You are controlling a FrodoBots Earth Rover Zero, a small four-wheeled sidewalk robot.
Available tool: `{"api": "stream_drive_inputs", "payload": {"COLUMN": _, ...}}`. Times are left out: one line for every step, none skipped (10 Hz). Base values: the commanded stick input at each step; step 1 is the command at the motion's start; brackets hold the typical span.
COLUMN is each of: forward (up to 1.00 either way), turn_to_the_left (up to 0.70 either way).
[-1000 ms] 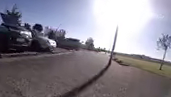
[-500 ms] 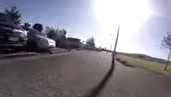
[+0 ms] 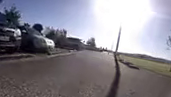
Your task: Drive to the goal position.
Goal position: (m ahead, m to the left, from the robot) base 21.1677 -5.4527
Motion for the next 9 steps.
{"api": "stream_drive_inputs", "payload": {"forward": 1.00, "turn_to_the_left": -0.22}}
{"api": "stream_drive_inputs", "payload": {"forward": 1.00, "turn_to_the_left": -0.05}}
{"api": "stream_drive_inputs", "payload": {"forward": 1.00, "turn_to_the_left": 0.00}}
{"api": "stream_drive_inputs", "payload": {"forward": 1.00, "turn_to_the_left": 0.00}}
{"api": "stream_drive_inputs", "payload": {"forward": 1.00, "turn_to_the_left": 0.00}}
{"api": "stream_drive_inputs", "payload": {"forward": 1.00, "turn_to_the_left": 0.00}}
{"api": "stream_drive_inputs", "payload": {"forward": 1.00, "turn_to_the_left": 0.00}}
{"api": "stream_drive_inputs", "payload": {"forward": 1.00, "turn_to_the_left": 0.00}}
{"api": "stream_drive_inputs", "payload": {"forward": 1.00, "turn_to_the_left": 0.00}}
